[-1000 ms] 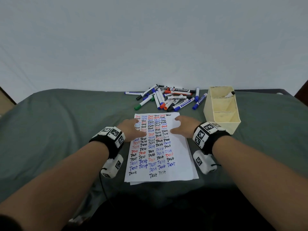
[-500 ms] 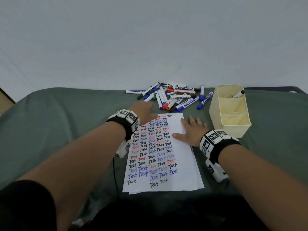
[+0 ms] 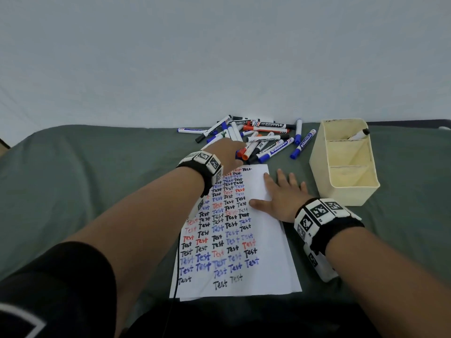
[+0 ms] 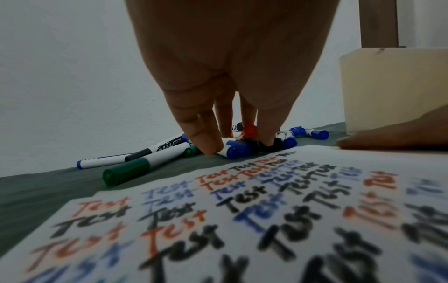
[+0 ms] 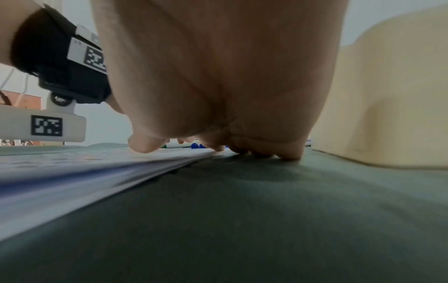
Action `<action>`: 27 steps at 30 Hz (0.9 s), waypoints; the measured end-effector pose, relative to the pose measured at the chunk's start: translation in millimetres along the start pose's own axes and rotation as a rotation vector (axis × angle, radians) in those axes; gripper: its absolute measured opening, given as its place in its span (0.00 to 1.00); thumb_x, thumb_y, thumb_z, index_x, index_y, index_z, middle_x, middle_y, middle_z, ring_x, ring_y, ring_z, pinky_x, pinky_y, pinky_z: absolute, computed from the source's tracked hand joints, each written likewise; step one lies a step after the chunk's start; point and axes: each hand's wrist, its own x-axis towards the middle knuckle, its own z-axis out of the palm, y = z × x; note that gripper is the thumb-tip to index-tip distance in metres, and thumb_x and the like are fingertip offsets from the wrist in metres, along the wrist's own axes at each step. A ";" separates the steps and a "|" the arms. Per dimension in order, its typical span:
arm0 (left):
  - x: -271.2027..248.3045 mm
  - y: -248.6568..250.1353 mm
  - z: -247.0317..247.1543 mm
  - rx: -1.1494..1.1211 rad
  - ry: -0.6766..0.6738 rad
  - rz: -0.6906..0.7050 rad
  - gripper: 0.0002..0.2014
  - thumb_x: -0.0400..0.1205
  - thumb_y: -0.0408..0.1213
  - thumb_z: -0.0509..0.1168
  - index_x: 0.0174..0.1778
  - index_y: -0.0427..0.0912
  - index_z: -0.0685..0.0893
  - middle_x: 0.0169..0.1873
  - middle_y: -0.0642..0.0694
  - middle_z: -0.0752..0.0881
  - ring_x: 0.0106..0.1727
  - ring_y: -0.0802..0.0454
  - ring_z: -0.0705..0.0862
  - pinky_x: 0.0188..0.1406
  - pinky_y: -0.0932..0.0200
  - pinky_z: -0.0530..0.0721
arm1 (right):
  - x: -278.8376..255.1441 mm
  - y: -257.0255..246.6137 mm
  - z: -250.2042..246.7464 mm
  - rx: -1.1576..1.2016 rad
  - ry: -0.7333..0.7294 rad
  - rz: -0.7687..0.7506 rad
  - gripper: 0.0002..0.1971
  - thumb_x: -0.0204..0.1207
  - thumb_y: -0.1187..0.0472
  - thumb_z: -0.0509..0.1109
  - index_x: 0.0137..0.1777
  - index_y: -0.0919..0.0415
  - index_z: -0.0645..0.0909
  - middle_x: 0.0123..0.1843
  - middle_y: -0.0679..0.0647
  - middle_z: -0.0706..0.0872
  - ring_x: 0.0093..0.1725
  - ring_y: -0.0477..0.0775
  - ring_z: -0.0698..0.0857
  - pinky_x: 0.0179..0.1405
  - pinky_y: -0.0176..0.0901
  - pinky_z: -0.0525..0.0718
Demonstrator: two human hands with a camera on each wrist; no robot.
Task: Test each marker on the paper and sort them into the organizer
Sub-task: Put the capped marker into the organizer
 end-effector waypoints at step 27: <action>-68.5 -55.7 -30.4 -0.072 0.382 0.014 0.03 0.80 0.35 0.70 0.47 0.44 0.88 0.30 0.57 0.81 0.28 0.59 0.75 0.28 0.63 0.68 | 6.8 4.2 -4.7 0.212 0.306 -0.146 0.50 0.80 0.32 0.63 0.88 0.43 0.32 0.92 0.53 0.38 0.90 0.67 0.43 0.84 0.72 0.52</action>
